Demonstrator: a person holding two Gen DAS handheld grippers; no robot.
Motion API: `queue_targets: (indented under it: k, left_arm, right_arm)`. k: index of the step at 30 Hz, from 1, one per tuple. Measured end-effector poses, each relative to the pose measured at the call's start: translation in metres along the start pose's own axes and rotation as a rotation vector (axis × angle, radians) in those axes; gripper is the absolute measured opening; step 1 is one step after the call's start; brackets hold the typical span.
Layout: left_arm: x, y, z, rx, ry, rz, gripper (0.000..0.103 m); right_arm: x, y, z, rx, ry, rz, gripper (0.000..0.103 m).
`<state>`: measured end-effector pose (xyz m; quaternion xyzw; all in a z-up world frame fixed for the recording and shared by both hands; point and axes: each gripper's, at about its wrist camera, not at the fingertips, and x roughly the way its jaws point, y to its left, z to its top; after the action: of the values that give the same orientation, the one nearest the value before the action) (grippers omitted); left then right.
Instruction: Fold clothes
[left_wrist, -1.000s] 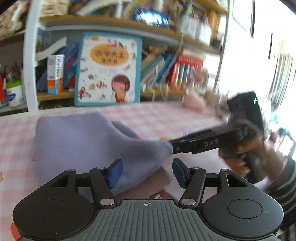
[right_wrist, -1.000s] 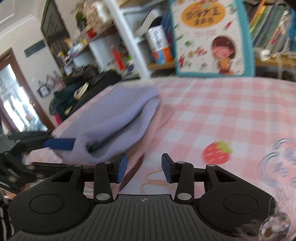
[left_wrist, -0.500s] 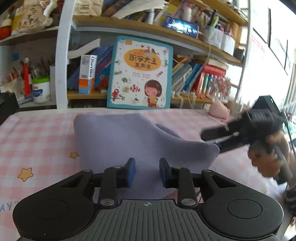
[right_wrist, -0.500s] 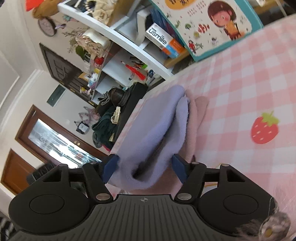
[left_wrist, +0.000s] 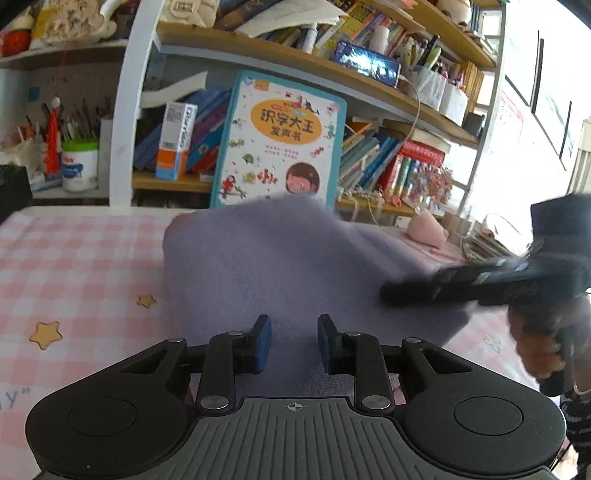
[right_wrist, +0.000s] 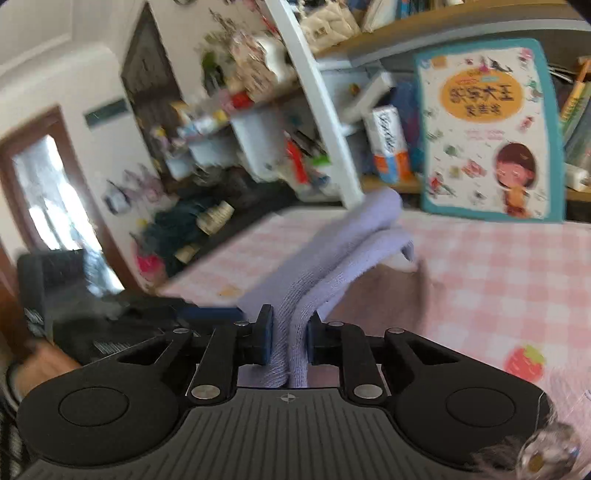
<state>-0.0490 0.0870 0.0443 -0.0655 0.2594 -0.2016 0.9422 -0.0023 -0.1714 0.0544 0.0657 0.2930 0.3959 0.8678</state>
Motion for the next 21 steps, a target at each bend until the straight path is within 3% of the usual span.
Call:
queue_targets:
  k: [3,5,8,14,18,19,21]
  left_arm:
    - [0.003,0.0,-0.001,0.004,0.002,-0.027,0.029]
    - [0.002,0.002,0.001,0.0,-0.001,-0.03,0.029]
    - [-0.005,0.007,0.004,-0.018,-0.023,-0.036,0.03]
    - [-0.013,0.016,0.008,-0.046,-0.071,-0.063,0.031]
    - [-0.003,0.015,0.004,-0.028,-0.027,-0.065,0.031]
    - [-0.002,0.016,0.003,-0.023,-0.026,-0.065,0.031]
    - [-0.001,0.018,0.001,-0.024,-0.026,-0.066,0.031]
  right_arm:
    - [0.017,-0.03,-0.015,0.181,0.08,0.01,0.021]
    - [0.017,-0.041,-0.015,0.26,0.088,0.031,0.023]
    - [0.013,-0.039,-0.01,0.259,0.067,0.003,0.038]
    - [0.021,-0.041,0.005,0.261,0.031,-0.053,0.043]
    - [0.033,-0.047,0.012,0.283,0.004,-0.109,0.041]
    - [0.034,-0.042,0.014,0.251,-0.004,-0.128,0.026]
    - [0.032,-0.024,0.018,0.121,-0.042,-0.156,0.017]
